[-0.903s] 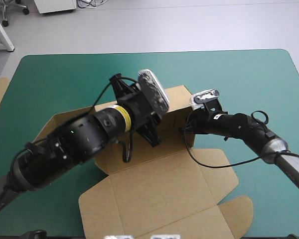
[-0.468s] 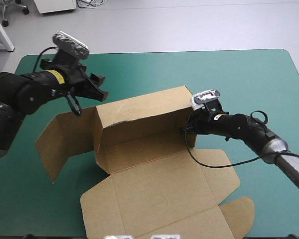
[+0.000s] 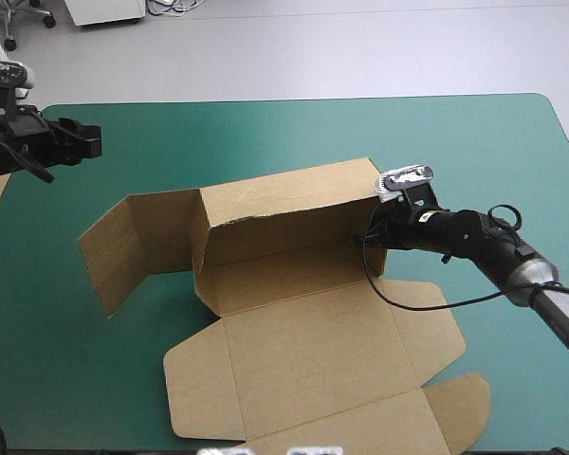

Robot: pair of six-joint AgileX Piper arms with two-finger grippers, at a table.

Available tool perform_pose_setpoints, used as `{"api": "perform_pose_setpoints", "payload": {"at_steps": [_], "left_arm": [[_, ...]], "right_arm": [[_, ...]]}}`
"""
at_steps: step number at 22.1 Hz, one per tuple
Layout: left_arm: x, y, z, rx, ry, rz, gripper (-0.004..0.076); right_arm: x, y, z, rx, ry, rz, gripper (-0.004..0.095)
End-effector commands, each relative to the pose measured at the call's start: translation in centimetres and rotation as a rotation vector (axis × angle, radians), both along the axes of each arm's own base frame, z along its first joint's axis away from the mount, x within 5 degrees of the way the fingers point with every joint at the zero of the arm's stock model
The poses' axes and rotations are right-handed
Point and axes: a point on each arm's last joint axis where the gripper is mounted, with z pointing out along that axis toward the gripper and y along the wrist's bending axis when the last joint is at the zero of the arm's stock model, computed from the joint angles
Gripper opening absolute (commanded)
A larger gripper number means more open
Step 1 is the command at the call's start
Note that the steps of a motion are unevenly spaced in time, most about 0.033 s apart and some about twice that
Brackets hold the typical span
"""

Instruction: Fold the box

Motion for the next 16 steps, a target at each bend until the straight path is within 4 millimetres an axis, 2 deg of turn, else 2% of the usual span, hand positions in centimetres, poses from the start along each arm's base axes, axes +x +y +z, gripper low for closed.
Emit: {"api": "perform_pose_setpoints", "payload": {"at_steps": [1,4,5,9,11,16], "left_arm": [[0.7,0.4,0.2,-0.058,-0.008,-0.004,0.0366],[1.9,1.6,-1.6,-0.091,0.048,0.029,0.0366],[2.1,2.3,-2.2,-0.157,0.046,0.051,0.0366],[2.4,4.2,-4.7,-0.249,0.080,0.080,0.0366],[2.6,5.2,-6.8,-0.276,0.139,0.116,0.0366],[2.9,6.3,-8.5,-0.264,0.126,0.199,0.0366]], "right_arm": [[0.5,-0.1,4.2,0.067,-0.124,-0.033,-0.0013],[0.6,-0.3,4.9,0.031,-0.109,-0.034,-0.0013],[0.5,-0.5,5.1,0.004,-0.096,-0.039,-0.0013],[0.6,-0.7,5.4,-0.022,-0.091,-0.054,-0.0013],[0.8,-1.1,5.6,-0.024,-0.089,-0.079,-0.0013],[1.3,-3.2,6.4,-0.004,-0.052,-0.146,-0.0013]]}}
